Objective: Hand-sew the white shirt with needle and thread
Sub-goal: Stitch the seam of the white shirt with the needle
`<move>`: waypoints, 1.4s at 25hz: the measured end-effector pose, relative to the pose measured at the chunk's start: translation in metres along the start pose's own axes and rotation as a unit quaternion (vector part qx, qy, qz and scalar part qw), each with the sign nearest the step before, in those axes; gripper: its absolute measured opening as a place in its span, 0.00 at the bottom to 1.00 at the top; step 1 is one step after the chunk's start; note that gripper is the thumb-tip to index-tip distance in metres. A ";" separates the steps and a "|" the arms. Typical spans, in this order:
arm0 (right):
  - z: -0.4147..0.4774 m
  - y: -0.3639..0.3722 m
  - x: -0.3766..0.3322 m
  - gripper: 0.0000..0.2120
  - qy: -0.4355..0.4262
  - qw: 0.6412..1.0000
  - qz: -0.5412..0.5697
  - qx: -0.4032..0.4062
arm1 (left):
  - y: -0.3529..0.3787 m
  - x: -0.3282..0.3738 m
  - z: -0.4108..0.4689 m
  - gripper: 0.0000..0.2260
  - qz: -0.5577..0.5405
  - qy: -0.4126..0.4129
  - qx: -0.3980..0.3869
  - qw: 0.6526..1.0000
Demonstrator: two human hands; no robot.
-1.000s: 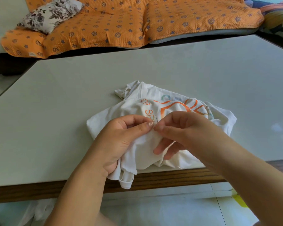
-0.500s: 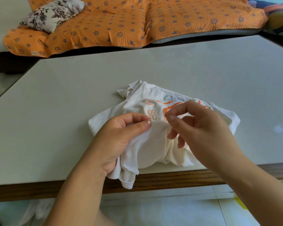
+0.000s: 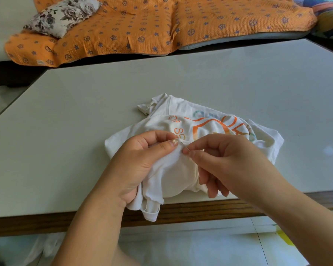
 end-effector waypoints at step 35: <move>0.024 -0.019 0.012 0.06 0.010 0.975 0.188 0.120 | 0.014 -0.006 0.001 0.03 0.145 0.060 0.004 0.988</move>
Point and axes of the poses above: each hand's wrist, its own z-axis towards the middle knuckle, its own y-axis out of the palm, x = y × z, the point moved 4 cm from there along z, towards the middle knuckle, and after that the axes turned 2 degrees about x, right-handed, at the moved point
